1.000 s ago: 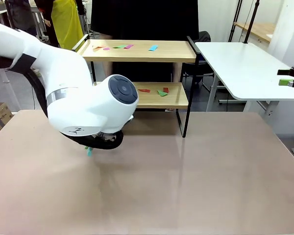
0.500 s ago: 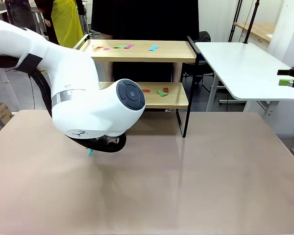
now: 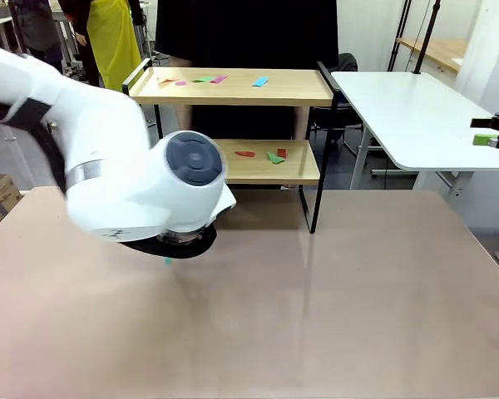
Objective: Clean the shelf.
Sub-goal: Clean the specific section of the Shelf indicated by the human with the Duster.
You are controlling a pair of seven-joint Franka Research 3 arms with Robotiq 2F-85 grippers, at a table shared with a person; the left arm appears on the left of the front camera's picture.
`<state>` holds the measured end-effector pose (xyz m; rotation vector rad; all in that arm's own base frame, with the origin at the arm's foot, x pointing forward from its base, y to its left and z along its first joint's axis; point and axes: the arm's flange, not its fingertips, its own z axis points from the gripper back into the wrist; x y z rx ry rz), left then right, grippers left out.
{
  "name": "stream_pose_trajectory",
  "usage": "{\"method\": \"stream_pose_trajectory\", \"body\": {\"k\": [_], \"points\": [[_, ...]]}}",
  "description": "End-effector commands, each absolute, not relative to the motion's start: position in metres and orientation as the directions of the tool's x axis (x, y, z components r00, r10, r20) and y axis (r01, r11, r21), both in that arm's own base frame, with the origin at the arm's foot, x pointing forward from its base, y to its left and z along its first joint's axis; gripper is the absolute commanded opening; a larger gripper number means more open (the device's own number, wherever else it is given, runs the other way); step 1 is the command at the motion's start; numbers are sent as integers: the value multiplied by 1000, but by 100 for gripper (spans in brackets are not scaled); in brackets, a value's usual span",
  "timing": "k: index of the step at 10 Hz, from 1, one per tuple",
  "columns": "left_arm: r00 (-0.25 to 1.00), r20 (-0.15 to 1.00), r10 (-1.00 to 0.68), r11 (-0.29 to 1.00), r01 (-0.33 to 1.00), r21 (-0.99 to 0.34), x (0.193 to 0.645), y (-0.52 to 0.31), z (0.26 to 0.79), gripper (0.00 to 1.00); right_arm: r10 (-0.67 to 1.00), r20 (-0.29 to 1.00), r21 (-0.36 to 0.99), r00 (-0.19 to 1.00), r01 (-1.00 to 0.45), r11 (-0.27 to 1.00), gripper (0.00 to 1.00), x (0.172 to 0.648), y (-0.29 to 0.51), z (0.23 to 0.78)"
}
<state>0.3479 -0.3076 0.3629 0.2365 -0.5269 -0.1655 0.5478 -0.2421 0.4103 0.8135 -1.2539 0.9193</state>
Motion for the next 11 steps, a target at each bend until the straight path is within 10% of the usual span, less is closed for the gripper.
{"method": "stream_pose_trajectory", "body": {"k": [1, 7, 11], "points": [[835, 445, -325, 945, 296, 136, 343, -251, 355, 13, 124, 990, 6, 64, -908, 418, 100, 548, -240, 414], [635, 399, -661, 685, 728, -24, 338, -165, 387, 13, 124, 990, 6, 64, -908, 418, 100, 548, -240, 414], [627, 378, -681, 627, 766, -141, 340, -124, 405, 13, 124, 990, 6, 64, -908, 418, 100, 548, -240, 414]]}}
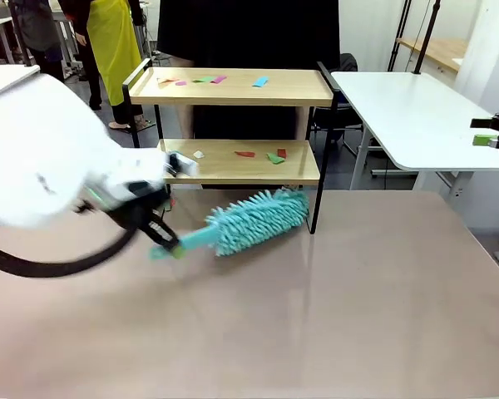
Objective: Clean the shelf.
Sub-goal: Clean the specific section of the Shelf indicated by the human with the Duster.
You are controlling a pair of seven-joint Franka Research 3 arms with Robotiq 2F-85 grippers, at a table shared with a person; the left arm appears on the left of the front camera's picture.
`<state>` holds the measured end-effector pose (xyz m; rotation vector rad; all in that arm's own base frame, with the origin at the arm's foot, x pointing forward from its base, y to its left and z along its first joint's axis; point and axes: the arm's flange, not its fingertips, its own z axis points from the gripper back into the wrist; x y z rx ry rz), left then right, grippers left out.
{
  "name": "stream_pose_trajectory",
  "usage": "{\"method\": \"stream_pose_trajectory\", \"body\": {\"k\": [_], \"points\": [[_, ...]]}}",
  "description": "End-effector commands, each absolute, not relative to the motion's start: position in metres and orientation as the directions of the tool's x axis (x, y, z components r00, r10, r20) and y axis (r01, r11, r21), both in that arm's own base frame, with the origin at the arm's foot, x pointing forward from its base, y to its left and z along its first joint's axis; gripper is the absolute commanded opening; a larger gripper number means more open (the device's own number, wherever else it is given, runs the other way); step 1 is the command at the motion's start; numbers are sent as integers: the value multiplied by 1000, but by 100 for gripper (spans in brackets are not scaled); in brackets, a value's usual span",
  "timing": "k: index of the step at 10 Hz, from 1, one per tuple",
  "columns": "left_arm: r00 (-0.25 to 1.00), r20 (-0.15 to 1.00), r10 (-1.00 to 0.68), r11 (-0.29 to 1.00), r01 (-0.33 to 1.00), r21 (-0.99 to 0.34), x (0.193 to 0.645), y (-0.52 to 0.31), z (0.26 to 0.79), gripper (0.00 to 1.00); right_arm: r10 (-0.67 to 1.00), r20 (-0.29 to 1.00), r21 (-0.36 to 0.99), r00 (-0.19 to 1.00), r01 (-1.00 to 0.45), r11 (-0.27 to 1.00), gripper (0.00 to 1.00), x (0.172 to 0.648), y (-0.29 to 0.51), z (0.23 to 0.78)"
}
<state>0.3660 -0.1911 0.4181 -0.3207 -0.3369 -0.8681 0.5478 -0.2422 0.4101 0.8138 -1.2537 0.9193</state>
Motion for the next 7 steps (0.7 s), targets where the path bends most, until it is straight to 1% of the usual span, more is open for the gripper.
{"method": "stream_pose_trajectory", "body": {"k": [1, 2, 3, 4, 5, 7], "points": [[616, 373, -694, 603, 780, -168, 345, -113, 409, 13, 124, 990, 6, 64, -908, 418, 100, 548, -240, 414], [539, 361, -761, 508, 841, -184, 348, -101, 415, 13, 124, 990, 6, 64, -908, 418, 100, 548, -240, 414], [513, 317, -798, 465, 858, -219, 347, -89, 426, 13, 124, 990, 6, 64, -908, 418, 100, 548, -240, 414], [525, 322, -787, 465, 850, -248, 343, -81, 443, 13, 124, 990, 6, 64, -908, 418, 100, 548, -240, 414], [498, 293, -816, 445, 865, -231, 335, -77, 465, 13, 124, 990, 6, 64, -908, 418, 100, 548, -240, 414], [457, 141, -878, 430, 884, -182, 317, -77, 516, 13, 124, 990, 6, 64, -908, 418, 100, 548, -240, 414]]}}
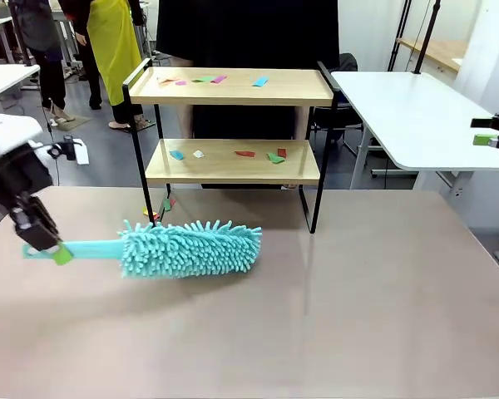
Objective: Clean the shelf.
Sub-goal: Clean the specific section of the Shelf indicated by the human with the Duster.
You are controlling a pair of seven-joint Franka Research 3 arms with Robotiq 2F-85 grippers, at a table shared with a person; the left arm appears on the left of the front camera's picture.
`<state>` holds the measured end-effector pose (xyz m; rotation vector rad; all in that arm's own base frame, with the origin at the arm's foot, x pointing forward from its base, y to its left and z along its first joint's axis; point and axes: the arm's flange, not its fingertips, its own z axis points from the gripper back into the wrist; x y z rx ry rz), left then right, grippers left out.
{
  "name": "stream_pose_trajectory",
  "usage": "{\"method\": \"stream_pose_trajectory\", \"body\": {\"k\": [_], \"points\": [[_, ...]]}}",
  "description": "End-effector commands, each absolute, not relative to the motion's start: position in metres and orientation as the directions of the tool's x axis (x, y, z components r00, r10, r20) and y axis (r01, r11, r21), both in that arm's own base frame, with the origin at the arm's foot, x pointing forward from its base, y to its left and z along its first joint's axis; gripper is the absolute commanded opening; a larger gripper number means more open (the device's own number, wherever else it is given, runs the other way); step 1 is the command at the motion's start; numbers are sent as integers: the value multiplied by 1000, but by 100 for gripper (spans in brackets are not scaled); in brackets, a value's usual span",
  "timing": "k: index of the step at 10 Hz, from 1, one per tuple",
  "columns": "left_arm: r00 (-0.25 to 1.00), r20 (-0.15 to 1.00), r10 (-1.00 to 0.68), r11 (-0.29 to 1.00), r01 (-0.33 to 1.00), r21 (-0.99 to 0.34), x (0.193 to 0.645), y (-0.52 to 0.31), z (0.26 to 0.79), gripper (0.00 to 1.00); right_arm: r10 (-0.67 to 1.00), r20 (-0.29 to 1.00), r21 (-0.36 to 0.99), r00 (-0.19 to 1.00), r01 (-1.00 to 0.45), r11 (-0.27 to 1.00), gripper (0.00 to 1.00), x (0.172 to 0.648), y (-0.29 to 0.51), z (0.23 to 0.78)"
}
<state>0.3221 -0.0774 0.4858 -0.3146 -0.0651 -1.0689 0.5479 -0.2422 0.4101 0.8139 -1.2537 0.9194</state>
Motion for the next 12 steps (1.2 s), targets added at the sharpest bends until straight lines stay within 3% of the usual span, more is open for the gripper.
{"method": "stream_pose_trajectory", "body": {"k": [1, 4, 7, 9, 12], "points": [[448, 68, -892, 434, 888, -151, 309, -78, 539, 13, 124, 990, 6, 64, -908, 418, 100, 548, -240, 414], [469, -122, -875, 475, 879, -28, 279, -70, 615, 13, 124, 990, 6, 64, -908, 418, 100, 548, -240, 414], [438, -320, -840, 445, 894, 57, 256, -68, 655, 13, 124, 990, 6, 64, -908, 418, 100, 548, -240, 414], [406, -401, -821, 411, 908, 79, 253, -71, 665, 13, 124, 990, 6, 64, -908, 418, 100, 548, -240, 414], [415, -377, -828, 417, 905, 80, 249, -72, 662, 13, 124, 990, 6, 64, -908, 418, 100, 548, -240, 414]]}}
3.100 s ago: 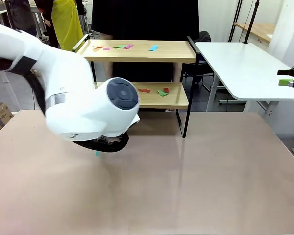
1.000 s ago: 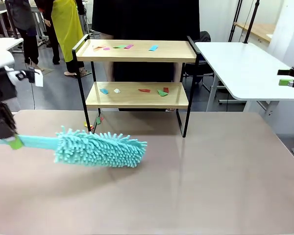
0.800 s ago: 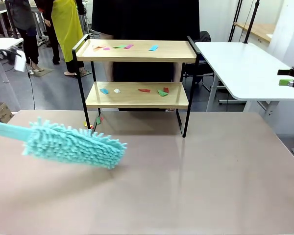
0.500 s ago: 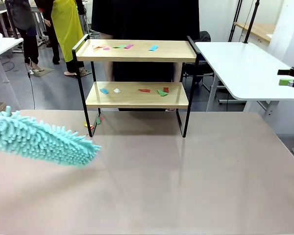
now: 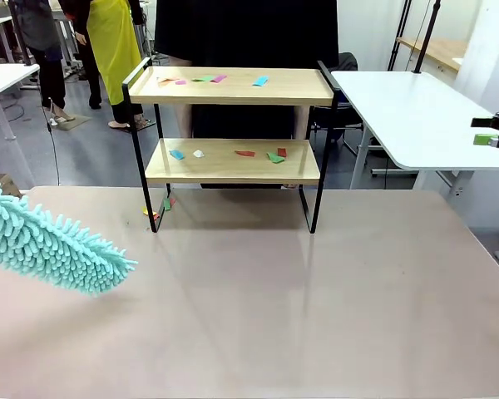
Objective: Clean the shelf.
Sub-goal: Clean the specific section of the Shelf indicated by the human with the Duster.
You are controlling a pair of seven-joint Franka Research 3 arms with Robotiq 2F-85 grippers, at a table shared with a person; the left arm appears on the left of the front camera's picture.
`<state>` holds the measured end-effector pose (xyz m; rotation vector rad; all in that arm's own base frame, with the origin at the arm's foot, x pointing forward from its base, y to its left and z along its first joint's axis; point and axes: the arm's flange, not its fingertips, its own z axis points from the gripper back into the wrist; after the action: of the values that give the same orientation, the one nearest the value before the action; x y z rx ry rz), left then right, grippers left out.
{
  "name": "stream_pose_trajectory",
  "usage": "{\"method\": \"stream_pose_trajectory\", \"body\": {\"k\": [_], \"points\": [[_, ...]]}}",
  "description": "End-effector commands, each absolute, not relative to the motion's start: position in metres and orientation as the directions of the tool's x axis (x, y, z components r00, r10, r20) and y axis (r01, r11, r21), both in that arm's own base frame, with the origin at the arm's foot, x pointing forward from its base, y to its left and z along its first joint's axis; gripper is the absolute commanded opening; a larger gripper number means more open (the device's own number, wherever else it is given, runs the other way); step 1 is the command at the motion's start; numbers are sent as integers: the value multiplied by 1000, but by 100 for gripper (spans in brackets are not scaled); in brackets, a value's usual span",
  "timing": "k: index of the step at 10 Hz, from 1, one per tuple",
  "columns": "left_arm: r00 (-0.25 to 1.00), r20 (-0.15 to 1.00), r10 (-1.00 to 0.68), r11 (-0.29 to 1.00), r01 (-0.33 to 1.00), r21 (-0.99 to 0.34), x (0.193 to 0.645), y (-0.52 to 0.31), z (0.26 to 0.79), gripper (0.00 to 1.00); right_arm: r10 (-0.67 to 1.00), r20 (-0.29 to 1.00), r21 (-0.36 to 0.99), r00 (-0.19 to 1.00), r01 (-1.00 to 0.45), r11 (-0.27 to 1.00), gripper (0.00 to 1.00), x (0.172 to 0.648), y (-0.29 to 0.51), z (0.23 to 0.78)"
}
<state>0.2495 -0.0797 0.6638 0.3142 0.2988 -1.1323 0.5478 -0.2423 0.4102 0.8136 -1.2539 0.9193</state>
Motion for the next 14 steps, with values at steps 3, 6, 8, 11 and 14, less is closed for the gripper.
{"method": "stream_pose_trajectory", "body": {"k": [3, 6, 8, 11, 14], "points": [[415, -377, -828, 417, 905, 80, 249, -72, 662, 13, 124, 990, 6, 64, -908, 418, 100, 548, -240, 414], [415, -377, -828, 417, 905, 80, 249, -72, 662, 13, 124, 990, 6, 64, -908, 418, 100, 548, -240, 414], [415, -377, -828, 417, 905, 80, 249, -72, 662, 13, 124, 990, 6, 64, -908, 418, 100, 548, -240, 414], [415, -377, -828, 417, 905, 80, 249, -72, 662, 13, 124, 990, 6, 64, -908, 418, 100, 548, -240, 414], [415, -377, -828, 417, 905, 80, 249, -72, 662, 13, 124, 990, 6, 64, -908, 418, 100, 548, -240, 414]]}}
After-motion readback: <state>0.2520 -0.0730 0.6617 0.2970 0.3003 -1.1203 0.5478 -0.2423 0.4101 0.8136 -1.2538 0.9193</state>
